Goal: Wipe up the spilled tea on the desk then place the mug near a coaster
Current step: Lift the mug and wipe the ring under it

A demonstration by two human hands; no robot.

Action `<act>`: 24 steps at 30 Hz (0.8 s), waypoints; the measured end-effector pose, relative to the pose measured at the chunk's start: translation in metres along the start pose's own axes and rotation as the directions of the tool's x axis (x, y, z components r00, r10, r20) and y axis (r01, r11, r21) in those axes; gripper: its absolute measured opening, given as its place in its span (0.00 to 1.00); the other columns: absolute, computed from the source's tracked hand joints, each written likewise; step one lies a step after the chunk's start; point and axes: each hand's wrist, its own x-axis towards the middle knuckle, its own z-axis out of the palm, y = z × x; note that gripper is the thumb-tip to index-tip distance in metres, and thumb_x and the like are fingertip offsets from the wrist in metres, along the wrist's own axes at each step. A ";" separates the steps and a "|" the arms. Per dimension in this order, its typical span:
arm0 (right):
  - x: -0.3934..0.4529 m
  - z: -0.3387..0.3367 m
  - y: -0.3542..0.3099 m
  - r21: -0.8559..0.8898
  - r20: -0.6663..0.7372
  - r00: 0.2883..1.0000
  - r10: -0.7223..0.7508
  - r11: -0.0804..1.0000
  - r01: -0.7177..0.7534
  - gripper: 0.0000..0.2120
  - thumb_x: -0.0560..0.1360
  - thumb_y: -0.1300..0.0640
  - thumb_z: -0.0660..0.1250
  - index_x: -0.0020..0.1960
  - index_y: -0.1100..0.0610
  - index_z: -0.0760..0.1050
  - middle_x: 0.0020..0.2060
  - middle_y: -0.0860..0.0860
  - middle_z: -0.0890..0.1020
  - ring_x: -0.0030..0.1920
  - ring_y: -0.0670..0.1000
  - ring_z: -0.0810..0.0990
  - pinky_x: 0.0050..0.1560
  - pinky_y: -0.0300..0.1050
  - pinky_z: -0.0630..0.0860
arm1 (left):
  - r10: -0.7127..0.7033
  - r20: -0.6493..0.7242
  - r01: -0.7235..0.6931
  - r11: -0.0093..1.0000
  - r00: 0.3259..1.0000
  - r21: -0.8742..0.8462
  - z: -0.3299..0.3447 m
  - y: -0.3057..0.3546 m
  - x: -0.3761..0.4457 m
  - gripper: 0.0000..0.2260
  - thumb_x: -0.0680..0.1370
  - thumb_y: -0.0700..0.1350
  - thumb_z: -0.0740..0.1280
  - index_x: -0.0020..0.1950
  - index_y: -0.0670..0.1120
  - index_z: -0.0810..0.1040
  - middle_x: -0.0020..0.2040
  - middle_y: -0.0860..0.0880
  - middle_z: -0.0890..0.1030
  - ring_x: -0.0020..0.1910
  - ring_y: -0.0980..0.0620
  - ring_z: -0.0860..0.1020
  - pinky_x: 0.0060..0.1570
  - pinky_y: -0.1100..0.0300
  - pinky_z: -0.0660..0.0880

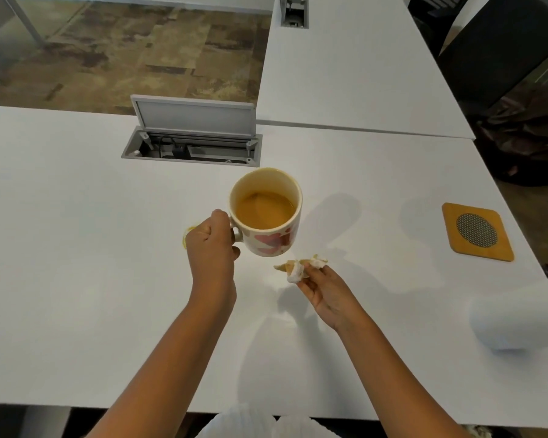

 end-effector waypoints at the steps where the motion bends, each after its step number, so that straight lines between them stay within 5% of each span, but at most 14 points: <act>1: 0.002 0.001 0.000 0.001 -0.054 0.999 -0.005 1.000 0.005 0.09 0.78 0.64 0.59 0.55 0.65 0.73 0.51 0.61 0.83 0.49 0.52 0.84 0.42 0.37 0.80 | -0.009 0.009 0.009 1.000 1.000 0.000 0.001 -0.001 -0.001 0.14 0.77 0.41 0.55 0.30 0.45 0.63 0.26 0.51 0.62 0.28 0.55 0.60 0.28 0.63 0.61; 4: 0.006 0.003 -0.002 0.042 -0.202 0.979 -0.010 0.999 0.019 0.13 0.75 0.69 0.62 0.59 0.65 0.70 0.53 0.60 0.80 0.50 0.53 0.83 0.50 0.41 0.78 | -0.027 0.040 0.028 0.999 0.999 -0.020 0.003 -0.006 -0.006 0.15 0.76 0.41 0.55 0.30 0.44 0.62 0.24 0.55 0.62 0.26 0.57 0.61 0.26 0.65 0.60; 7: 0.007 0.006 -0.006 0.096 -0.207 0.978 -0.008 0.995 0.028 0.18 0.73 0.72 0.64 0.60 0.59 0.68 0.51 0.56 0.80 0.53 0.54 0.81 0.56 0.47 0.77 | -0.050 0.070 0.053 0.998 0.996 -0.039 0.007 -0.010 -0.013 0.13 0.76 0.40 0.56 0.30 0.44 0.63 0.24 0.55 0.62 0.26 0.57 0.61 0.26 0.64 0.59; 15: 0.003 0.017 -0.003 -0.053 -0.122 0.992 -0.016 0.999 0.010 0.07 0.76 0.60 0.64 0.48 0.53 0.80 0.51 0.56 0.82 0.54 0.57 0.81 0.55 0.51 0.79 | -0.107 0.097 0.107 0.994 0.990 0.013 0.016 -0.014 -0.020 0.16 0.76 0.41 0.55 0.28 0.47 0.61 0.22 0.56 0.62 0.25 0.57 0.61 0.27 0.62 0.61; 24: -0.003 0.001 -0.008 0.034 -0.122 0.992 -0.040 0.998 0.045 0.07 0.75 0.63 0.64 0.44 0.59 0.81 0.43 0.56 0.84 0.47 0.51 0.83 0.44 0.45 0.82 | -0.092 0.083 0.090 0.996 0.992 0.027 0.013 -0.008 -0.019 0.11 0.76 0.42 0.55 0.33 0.44 0.66 0.28 0.49 0.62 0.30 0.53 0.61 0.30 0.59 0.60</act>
